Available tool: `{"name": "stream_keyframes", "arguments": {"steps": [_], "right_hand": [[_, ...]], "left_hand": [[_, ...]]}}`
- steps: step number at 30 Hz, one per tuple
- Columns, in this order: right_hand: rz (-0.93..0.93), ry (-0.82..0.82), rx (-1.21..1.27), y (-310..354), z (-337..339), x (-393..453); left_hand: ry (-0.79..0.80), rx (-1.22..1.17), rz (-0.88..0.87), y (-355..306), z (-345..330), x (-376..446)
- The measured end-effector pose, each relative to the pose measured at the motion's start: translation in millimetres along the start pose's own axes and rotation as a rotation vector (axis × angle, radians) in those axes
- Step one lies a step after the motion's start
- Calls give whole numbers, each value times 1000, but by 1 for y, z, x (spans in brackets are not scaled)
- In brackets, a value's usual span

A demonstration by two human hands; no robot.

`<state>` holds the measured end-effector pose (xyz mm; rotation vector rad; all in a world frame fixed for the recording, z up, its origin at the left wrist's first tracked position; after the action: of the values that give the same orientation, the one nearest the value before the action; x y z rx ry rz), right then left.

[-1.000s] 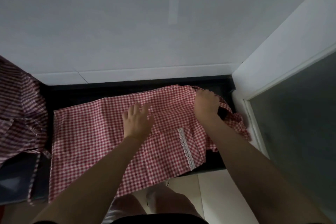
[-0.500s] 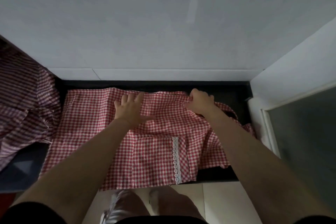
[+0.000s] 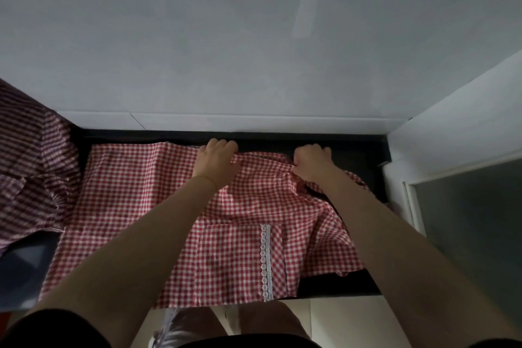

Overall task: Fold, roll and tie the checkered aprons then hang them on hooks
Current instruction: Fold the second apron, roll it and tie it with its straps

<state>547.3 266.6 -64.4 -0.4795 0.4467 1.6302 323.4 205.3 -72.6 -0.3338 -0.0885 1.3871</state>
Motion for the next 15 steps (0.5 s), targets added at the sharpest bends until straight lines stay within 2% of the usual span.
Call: {"name": "stream_keyframes", "arguments": {"steps": [2, 6, 10, 15], "right_hand": [[6, 5, 12, -6, 6, -1], [98, -72, 308, -9, 22, -6], [108, -183, 420, -2, 22, -3], [182, -126, 447, 13, 2, 0]], "left_hand": [[-16, -45, -48, -6, 1, 2], [0, -105, -140, -23, -2, 11], [-16, -141, -64, -28, -1, 16], [8, -88, 4, -21, 1, 15]]}}
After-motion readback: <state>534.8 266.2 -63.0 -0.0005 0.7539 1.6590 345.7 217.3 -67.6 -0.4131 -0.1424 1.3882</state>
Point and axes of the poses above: each hand's wrist, its own x-axis towards the middle knuckle, its own z-axis out of the back of the hand, y = z × x, the point moved 3 cm from there along x, towards the middle knuckle, and after that the axes turned 11 degrees about -z, right-handed, at the moved point
